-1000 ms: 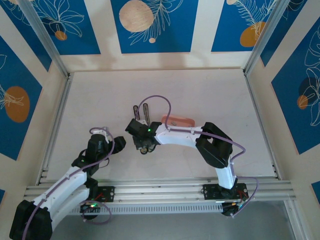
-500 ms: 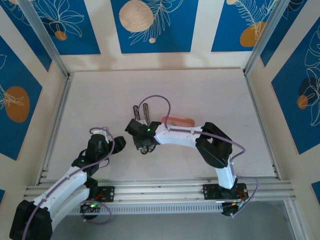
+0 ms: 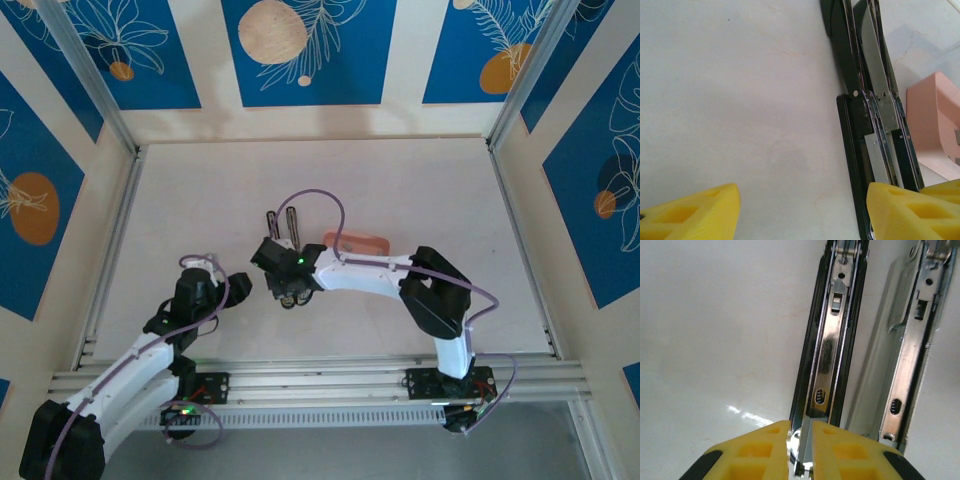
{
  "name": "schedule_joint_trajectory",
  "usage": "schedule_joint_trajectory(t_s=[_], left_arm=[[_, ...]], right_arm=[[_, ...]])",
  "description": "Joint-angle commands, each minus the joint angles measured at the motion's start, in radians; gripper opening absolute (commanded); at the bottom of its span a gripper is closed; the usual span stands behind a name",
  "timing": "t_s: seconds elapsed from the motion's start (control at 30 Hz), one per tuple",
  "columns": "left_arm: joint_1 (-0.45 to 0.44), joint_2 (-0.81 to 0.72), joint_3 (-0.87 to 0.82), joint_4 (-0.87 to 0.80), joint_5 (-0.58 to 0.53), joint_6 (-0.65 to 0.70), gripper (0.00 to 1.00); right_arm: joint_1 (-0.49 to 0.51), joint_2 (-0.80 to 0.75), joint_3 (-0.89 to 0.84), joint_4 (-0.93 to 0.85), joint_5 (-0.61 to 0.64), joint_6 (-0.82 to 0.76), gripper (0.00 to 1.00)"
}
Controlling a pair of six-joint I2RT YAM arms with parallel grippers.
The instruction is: Load the staples into the stapler
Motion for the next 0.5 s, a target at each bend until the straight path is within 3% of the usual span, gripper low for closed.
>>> schedule_joint_trajectory(t_s=[0.0,0.27,0.47], left_arm=[[0.011,0.005,0.027,0.011,0.042,0.021,0.68],[0.009,0.099,0.163,-0.034,0.216,0.144,0.65],[-0.001,0.175,0.360,-0.160,0.292,0.434,0.63]], right_arm=[[0.003,-0.091,-0.034,0.042,0.008,-0.006,0.20],[-0.056,-0.273,-0.245,0.193,-0.017,-0.002,0.23],[-0.143,-0.446,-0.459,0.357,-0.065,-0.034,0.26]])
